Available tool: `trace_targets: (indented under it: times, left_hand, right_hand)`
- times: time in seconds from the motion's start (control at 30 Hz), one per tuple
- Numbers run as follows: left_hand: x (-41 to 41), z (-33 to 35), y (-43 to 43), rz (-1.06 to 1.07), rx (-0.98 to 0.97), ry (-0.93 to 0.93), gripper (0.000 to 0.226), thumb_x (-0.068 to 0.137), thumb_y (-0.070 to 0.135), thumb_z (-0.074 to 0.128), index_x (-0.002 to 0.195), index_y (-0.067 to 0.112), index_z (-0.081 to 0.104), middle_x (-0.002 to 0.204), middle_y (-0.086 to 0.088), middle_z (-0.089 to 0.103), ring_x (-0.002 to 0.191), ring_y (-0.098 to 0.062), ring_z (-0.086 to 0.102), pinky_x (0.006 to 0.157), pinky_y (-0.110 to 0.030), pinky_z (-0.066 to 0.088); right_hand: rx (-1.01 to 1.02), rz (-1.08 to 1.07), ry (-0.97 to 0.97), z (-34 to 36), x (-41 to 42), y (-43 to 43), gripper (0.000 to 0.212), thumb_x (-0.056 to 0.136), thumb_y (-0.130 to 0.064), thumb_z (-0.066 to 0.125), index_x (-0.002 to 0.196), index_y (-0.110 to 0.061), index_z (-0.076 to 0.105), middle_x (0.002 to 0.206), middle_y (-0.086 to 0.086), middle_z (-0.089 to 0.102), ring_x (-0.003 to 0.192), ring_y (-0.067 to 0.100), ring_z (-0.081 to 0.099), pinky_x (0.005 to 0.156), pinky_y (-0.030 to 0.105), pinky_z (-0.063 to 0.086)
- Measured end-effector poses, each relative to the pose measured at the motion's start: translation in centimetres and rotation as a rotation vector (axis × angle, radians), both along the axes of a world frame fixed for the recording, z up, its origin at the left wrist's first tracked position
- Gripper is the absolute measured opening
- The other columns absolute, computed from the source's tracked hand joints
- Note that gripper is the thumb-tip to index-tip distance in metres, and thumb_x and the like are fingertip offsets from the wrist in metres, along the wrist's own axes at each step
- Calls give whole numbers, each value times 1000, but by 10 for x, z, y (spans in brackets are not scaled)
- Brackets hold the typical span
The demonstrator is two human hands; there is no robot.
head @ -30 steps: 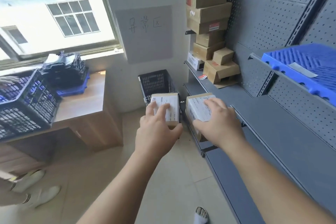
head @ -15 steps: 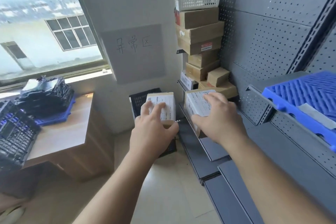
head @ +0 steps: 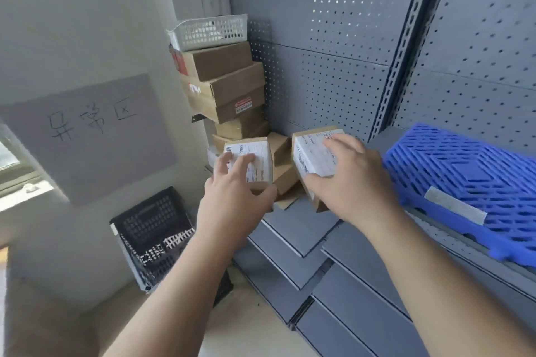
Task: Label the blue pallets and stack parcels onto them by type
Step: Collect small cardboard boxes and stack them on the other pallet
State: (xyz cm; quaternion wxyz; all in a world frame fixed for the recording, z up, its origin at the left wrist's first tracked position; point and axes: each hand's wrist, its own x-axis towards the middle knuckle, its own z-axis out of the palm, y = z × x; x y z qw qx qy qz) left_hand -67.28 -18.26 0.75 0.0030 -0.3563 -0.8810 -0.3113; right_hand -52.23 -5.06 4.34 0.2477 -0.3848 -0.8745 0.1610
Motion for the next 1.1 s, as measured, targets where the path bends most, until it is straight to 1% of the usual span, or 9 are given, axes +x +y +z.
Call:
trace_targets:
  times: [0.17,0.33,0.43,0.53,0.67,0.73,0.8,0.97,1.1]
  left_hand:
    - [-25,14,51,-201,55,28,66,77,58,60,140,49,41,159,12,24,134,-31,45,94,-47,51]
    - [-20,18,96,-362,99,30,63,78,57,61,138,49,45,157,14,25,131,-32,49,95,-45,50]
    - [-6,22,121,-443,112,51,63,78,57,62,138,51,44,157,12,26,129,-34,50,95,-46,49]
    - [10,29,148,-509,129,55,62,79,57,64,138,51,44,158,11,26,131,-31,48,97,-47,49]
    - [39,40,186,-588,174,59,61,78,54,64,137,50,47,157,12,27,129,-28,49,88,-36,43]
    - [55,45,204,-639,181,45,62,78,54,64,137,49,47,157,13,26,130,-26,50,91,-38,46]
    - [72,49,222,-681,179,25,63,77,54,64,137,49,47,155,15,26,129,-25,51,94,-45,52]
    - [104,47,258,-757,144,28,64,76,57,64,136,49,45,153,20,25,124,-21,54,86,-46,56]
    - [116,43,283,-838,78,19,66,76,60,62,138,47,45,152,21,26,123,-21,55,87,-47,58]
  right_hand:
    - [27,-218,53,12,8,17,81,70,-57,50,144,-26,50,151,-16,40,126,33,45,99,52,47]
    - [20,-399,63,17,31,30,83,69,-58,49,146,-26,48,154,-15,37,129,32,42,104,53,44]
    - [14,-470,89,18,50,39,80,71,-54,51,146,-26,49,154,-15,37,129,32,40,103,52,46]
    - [38,-540,112,21,71,53,73,76,-49,58,144,-26,49,155,-15,37,130,33,40,104,52,44]
    - [70,-641,120,25,106,77,68,79,-46,63,143,-27,49,154,-14,40,130,33,41,103,51,44]
    - [79,-686,122,26,120,88,66,78,-45,64,141,-27,49,150,-12,44,126,34,42,99,51,45]
    - [70,-714,111,26,134,101,65,79,-44,64,140,-28,49,149,-12,44,125,33,41,97,50,44]
    - [33,-757,74,21,163,127,64,80,-46,62,141,-29,47,150,-12,41,126,32,40,97,53,45]
    - [-6,-791,56,15,176,143,64,81,-46,61,141,-28,47,150,-11,41,127,32,41,99,53,44]
